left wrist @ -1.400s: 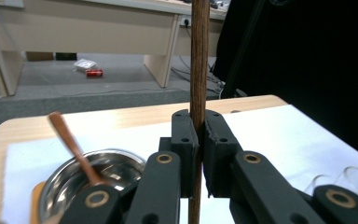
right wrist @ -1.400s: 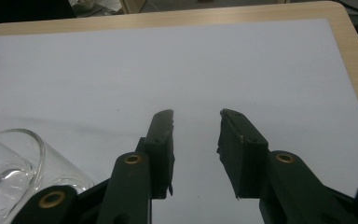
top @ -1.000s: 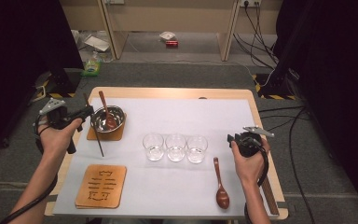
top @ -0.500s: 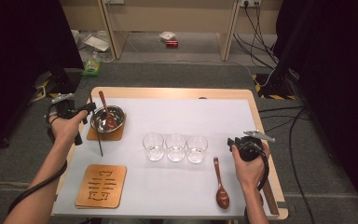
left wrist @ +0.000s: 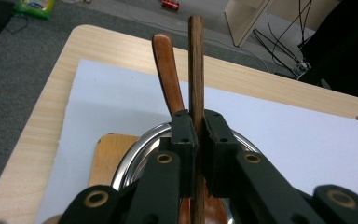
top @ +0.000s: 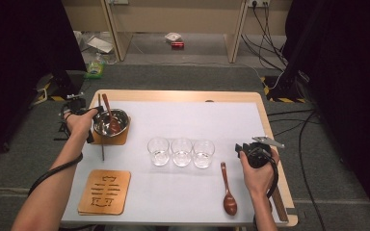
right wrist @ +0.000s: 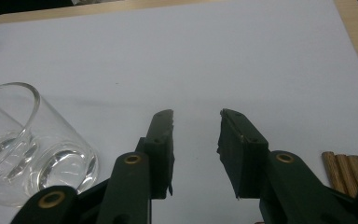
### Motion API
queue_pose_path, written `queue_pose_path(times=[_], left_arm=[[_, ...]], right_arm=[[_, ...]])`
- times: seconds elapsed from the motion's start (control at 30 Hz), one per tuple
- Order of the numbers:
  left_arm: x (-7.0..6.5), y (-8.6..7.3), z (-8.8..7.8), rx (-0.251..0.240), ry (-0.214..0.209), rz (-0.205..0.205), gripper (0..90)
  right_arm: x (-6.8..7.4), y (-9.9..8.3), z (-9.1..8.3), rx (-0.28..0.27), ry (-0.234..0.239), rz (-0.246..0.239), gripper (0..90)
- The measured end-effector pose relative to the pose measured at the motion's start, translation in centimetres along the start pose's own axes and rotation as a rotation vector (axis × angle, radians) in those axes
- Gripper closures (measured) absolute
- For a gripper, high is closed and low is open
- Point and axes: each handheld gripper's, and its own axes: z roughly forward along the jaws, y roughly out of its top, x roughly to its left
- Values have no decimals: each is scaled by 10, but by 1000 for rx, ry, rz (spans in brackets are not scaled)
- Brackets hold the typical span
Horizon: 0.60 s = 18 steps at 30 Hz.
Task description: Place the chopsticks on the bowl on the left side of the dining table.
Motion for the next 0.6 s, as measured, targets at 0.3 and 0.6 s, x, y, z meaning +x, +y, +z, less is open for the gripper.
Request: queue_pose_path(times=[0.3,0.6], left_arm=[[1,-5,12,37,45,-20,833],[1,-9,14,69,91,-28,830]], right_arm=[[0,-1,1,2,6,-9,654],[3,0,-1,-3,14,-11,656]])
